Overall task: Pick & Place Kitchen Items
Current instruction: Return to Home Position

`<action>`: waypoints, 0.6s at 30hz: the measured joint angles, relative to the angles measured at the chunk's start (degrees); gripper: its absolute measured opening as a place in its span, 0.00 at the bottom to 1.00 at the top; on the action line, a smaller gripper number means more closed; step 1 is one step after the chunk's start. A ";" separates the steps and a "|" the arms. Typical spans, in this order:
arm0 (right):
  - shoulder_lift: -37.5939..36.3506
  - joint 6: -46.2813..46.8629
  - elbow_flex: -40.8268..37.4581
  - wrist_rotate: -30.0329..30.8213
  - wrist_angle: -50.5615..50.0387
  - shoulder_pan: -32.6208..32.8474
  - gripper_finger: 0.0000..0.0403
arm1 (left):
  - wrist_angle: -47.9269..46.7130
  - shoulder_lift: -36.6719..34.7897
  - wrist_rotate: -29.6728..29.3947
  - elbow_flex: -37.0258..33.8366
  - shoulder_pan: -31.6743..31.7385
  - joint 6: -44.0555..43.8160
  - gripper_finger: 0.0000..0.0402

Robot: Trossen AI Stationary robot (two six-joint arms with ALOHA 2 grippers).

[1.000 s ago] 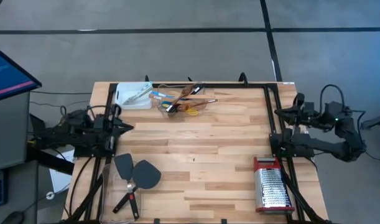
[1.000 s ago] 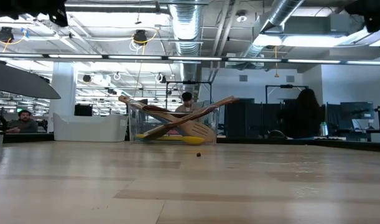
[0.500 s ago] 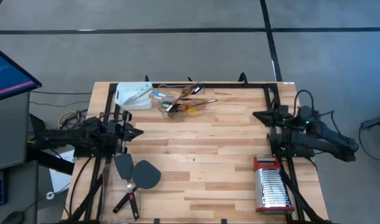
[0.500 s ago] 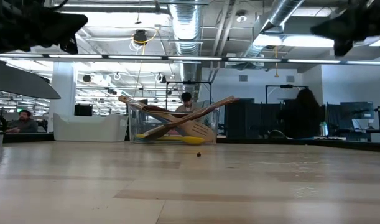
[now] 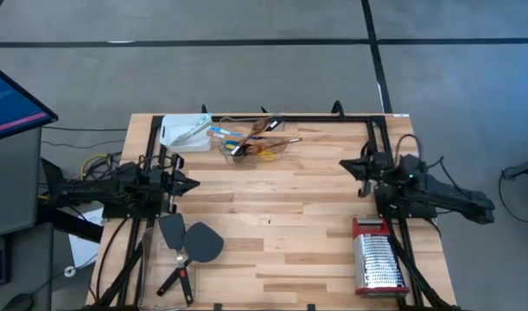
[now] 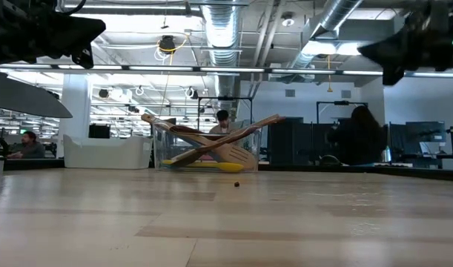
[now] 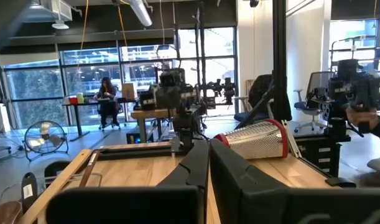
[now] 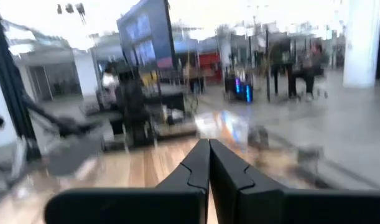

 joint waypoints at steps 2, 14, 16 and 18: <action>0.02 0.00 -1.57 0.00 -0.64 0.00 0.00 | -0.02 0.00 -0.02 0.00 0.00 -0.12 0.01; 0.41 -4.76 -4.95 0.19 -0.52 -0.04 0.00 | -0.52 0.67 -0.02 0.00 0.00 -0.12 0.01; 0.41 -5.84 -4.95 0.27 -0.68 -0.46 0.00 | -0.15 1.29 -0.02 0.00 0.00 -0.12 0.01; 0.42 -6.01 -4.96 0.46 -0.81 -0.98 0.00 | -0.27 1.99 -0.02 0.00 0.02 -0.08 0.01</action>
